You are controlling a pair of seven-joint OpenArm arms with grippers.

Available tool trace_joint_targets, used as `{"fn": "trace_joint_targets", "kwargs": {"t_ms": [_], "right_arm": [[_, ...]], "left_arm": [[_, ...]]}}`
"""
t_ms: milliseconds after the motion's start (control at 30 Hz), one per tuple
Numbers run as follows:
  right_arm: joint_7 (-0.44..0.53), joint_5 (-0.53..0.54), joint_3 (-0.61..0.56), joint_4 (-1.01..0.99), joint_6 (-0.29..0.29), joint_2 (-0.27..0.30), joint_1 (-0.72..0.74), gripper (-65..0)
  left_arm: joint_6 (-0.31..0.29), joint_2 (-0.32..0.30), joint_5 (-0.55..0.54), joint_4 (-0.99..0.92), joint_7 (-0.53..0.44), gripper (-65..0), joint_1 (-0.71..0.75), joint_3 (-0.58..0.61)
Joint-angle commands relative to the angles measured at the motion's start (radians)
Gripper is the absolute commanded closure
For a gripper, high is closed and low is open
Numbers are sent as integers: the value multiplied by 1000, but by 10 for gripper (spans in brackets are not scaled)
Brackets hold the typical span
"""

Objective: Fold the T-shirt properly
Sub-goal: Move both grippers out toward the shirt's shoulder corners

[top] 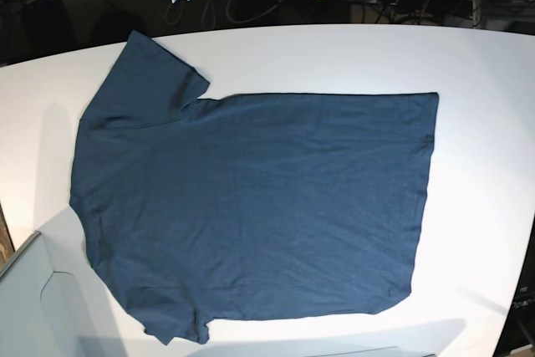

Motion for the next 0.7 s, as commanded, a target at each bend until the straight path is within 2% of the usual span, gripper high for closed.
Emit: {"fn": "trace_joint_targets", "kwargs": {"t_ms": [0,233,400,667], "right_arm": [[10,-4,-1,38,15,0,-28,-1],[4,-5,-1,284,18,2,-162,-1],[2,-5,-1,442,20,29,-249,-1],[1,-5,-1,655,20,60,-366,-3]], "left_arm": [[1,-3,-2,28,-11,0,28,1],[1,-4,-2,220,-11,0,137,1],[1,-4,-2,379,-11,0,229,-2],[1,-3,-2,626,-11,0,346,-86]]}}
